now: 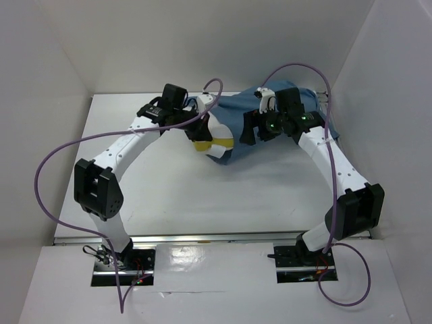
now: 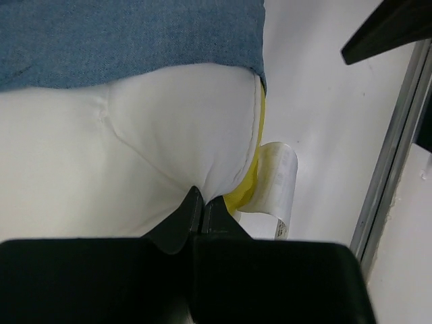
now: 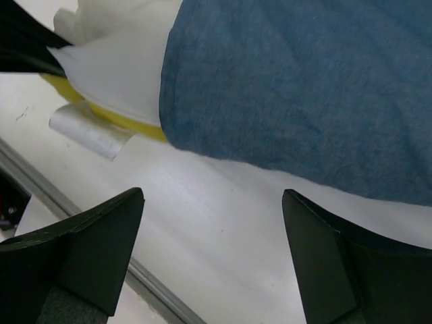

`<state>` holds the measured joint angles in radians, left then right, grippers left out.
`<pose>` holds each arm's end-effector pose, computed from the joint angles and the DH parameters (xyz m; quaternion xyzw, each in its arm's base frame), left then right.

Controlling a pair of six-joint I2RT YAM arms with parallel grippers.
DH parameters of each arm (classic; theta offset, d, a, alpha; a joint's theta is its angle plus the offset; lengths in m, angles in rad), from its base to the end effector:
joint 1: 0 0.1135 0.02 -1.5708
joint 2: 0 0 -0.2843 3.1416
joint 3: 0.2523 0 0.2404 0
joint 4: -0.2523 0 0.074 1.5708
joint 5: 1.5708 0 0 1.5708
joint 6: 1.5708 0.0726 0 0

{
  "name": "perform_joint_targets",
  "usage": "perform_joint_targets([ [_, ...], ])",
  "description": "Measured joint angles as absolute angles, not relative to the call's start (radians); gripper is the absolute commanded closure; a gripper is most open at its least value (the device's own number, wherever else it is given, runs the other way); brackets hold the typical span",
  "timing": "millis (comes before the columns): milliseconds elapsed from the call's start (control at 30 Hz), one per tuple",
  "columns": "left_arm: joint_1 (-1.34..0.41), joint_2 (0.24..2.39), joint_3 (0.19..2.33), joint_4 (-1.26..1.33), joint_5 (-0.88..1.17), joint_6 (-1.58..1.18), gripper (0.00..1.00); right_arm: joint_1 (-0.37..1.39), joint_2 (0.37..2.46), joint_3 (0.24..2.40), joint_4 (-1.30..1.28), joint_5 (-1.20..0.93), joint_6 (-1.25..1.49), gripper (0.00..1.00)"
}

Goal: Put the pillow into the pillowcase

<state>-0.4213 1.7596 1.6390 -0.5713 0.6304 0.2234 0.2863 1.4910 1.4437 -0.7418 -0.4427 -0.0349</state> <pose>0.3601 -0.2083 0.3397 0.3977 0.7743 -0.3191 0.3748 0.3088 0.1233 0.3468 -0.2268 0.8770 0.2480 0.3433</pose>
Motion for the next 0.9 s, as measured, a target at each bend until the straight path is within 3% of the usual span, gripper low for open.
perform_joint_targets([
  [467,-0.387,1.807,1.77,-0.614,0.682,0.15,1.0,0.428,1.54,1.46,-0.627,-0.314,0.036,0.12],
  [767,-0.382,1.814,1.776,-0.62,0.683,0.133,1.0,0.467,1.543,1.417,-0.563,-0.091,-0.007,0.16],
  [833,-0.379,1.814,1.781,-0.622,0.682,0.127,1.0,0.467,1.547,1.391,-0.542,-0.053,-0.02,0.21],
  [900,-0.375,1.814,1.79,-0.625,0.682,0.125,1.0,0.467,1.557,1.367,-0.522,-0.022,-0.034,0.35],
])
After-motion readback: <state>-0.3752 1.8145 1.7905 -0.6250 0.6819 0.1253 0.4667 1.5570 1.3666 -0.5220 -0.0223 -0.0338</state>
